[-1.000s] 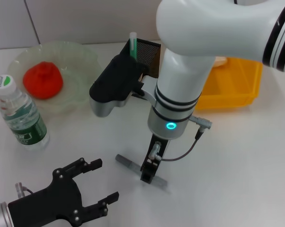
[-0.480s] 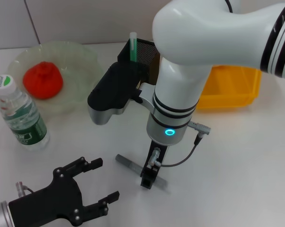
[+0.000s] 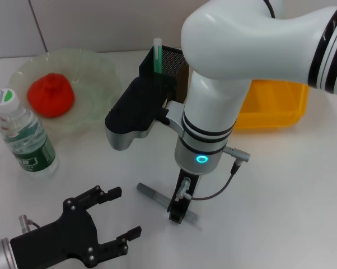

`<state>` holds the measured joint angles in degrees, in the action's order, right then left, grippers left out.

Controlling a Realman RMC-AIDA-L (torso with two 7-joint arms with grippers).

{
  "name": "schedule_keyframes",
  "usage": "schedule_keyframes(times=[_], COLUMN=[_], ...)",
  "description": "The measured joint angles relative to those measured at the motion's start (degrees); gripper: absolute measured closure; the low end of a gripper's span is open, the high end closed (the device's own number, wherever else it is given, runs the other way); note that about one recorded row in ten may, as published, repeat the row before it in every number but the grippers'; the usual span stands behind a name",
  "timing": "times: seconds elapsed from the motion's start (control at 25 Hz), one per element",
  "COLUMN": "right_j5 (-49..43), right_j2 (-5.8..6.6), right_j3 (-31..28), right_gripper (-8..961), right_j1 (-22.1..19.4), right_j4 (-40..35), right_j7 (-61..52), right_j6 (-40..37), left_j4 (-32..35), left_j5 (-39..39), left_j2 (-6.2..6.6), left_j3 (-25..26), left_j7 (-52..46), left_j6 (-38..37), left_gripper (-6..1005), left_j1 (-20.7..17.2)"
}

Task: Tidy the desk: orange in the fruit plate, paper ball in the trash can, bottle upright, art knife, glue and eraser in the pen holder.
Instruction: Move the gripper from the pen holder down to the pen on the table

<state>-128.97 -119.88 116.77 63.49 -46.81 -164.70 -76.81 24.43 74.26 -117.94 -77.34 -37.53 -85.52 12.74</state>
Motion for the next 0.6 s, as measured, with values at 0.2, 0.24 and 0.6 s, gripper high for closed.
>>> schedule_keyframes(times=[0.2,0.24,0.6], right_j5=[0.0,0.0,-0.1], right_j2=[0.0,0.0,0.0], right_j3=[0.1,0.4,2.0], right_gripper=[585,589,802], right_j1=[0.0,0.0,-0.2], right_j4=[0.1,0.1,-0.7], right_j7=[0.0,0.0,0.6], right_j6=[-0.1,-0.1,0.1], left_j4=[0.0,0.0,0.0], left_j5=[0.0,0.0,0.0], left_j2=[0.0,0.0,0.0], left_j3=[0.0,0.0,0.0], left_j7=[0.0,0.0,0.0], left_j6=[0.0,0.0,-0.1], left_gripper=[212,212,212], left_j1=[0.0,0.0,0.3])
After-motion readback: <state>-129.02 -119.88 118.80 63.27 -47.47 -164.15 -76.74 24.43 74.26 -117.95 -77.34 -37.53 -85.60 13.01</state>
